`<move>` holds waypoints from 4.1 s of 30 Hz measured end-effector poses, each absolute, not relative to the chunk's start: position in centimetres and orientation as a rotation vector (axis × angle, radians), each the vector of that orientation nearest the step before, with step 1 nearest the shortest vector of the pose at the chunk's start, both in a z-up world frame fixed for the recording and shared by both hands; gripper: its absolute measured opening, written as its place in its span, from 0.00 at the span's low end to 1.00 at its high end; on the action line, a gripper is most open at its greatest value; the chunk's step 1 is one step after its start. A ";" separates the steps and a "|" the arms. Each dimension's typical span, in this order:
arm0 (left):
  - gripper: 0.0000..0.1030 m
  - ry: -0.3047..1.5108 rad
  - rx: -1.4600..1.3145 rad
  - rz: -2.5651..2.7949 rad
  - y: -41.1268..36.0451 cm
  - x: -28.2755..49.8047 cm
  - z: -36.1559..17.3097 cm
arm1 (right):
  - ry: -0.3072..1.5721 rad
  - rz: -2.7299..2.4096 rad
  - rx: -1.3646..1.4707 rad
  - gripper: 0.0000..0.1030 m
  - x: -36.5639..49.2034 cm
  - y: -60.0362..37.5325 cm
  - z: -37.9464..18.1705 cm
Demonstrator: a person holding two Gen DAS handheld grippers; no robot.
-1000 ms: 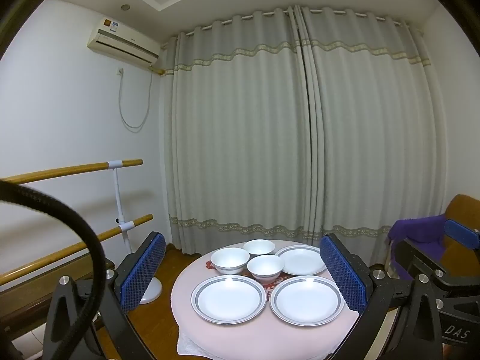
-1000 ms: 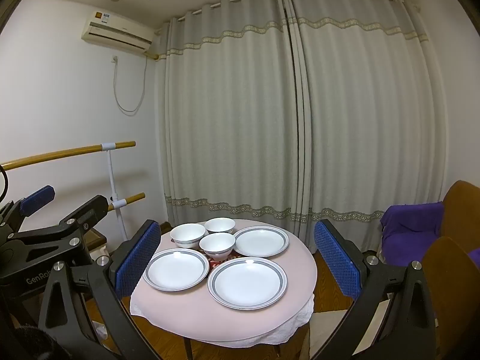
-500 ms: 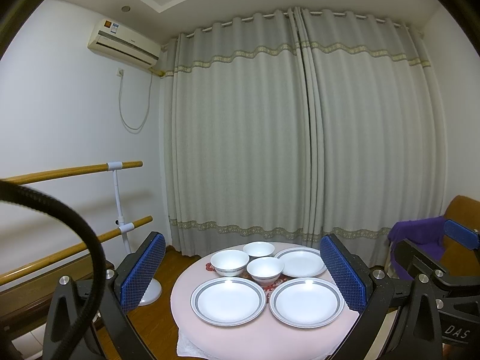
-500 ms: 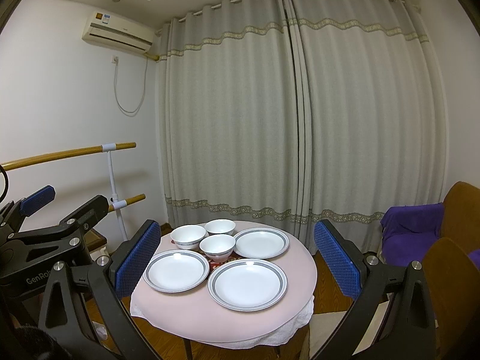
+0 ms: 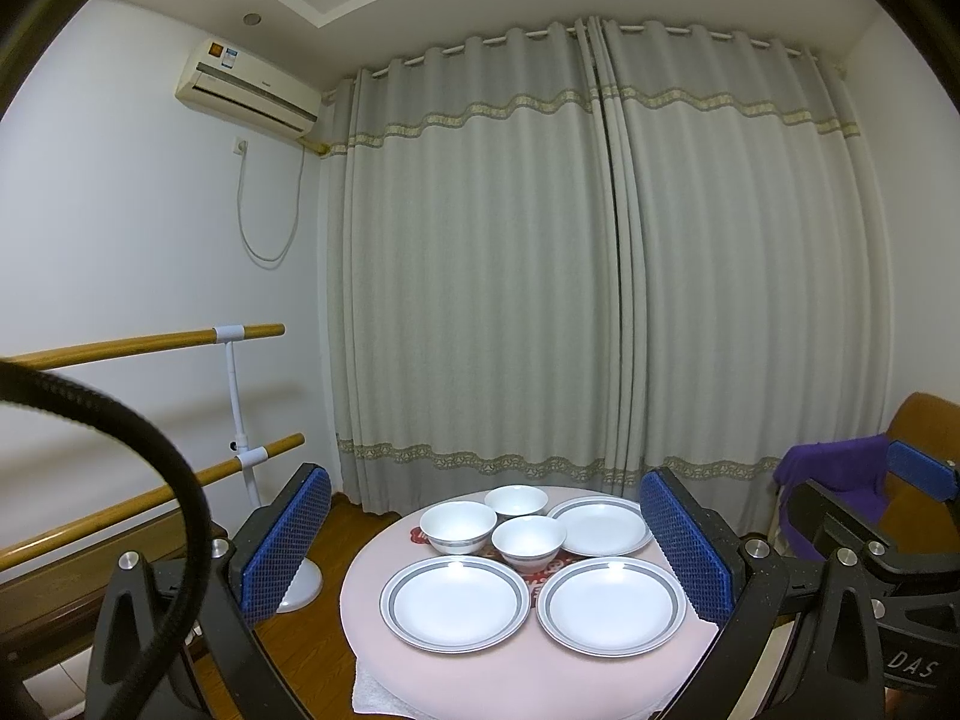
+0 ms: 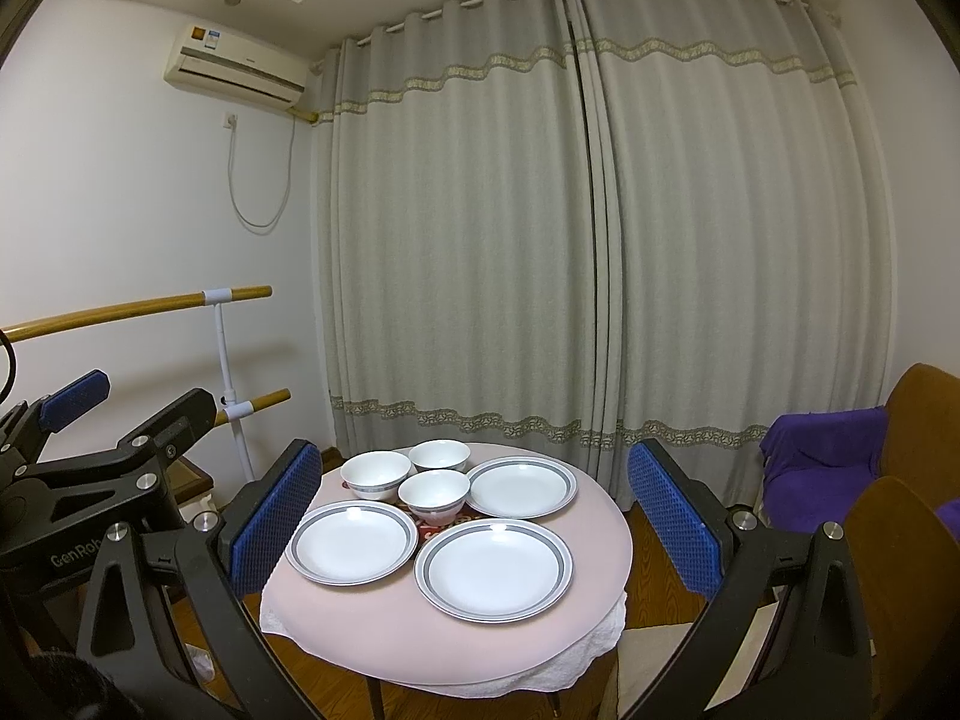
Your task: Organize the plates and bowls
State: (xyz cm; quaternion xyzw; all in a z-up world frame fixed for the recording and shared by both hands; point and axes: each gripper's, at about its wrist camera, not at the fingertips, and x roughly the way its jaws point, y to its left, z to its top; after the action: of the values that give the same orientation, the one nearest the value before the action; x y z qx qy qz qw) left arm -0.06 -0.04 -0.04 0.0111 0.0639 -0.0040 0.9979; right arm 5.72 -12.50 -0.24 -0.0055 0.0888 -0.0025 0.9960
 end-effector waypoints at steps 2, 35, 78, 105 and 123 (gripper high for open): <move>1.00 0.127 0.021 -0.009 0.0 0.0 -0.1 | 0.177 -0.004 -0.011 1.00 5.7 -12.5 -0.2; 1.00 0.124 0.017 -0.016 -0.2 -0.7 0.1 | 0.180 -0.010 -0.011 1.00 5.3 -12.9 0.3; 1.00 0.101 0.018 0.008 -0.3 -1.7 0.0 | 0.159 0.017 -0.011 1.00 5.2 -12.3 0.5; 1.00 0.202 0.017 0.020 0.7 2.8 -1.9 | 0.230 0.021 0.012 1.00 8.8 -13.3 -2.3; 1.00 0.613 -0.013 0.049 3.4 20.1 -10.0 | 0.546 -0.027 0.056 1.00 23.0 -18.6 -14.0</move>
State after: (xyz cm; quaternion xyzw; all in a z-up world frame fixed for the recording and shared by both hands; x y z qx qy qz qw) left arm 20.13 3.44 -9.97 -0.0062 0.3019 0.0241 0.9530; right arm 23.00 -18.64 -13.95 0.0275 0.2696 -0.0134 0.9625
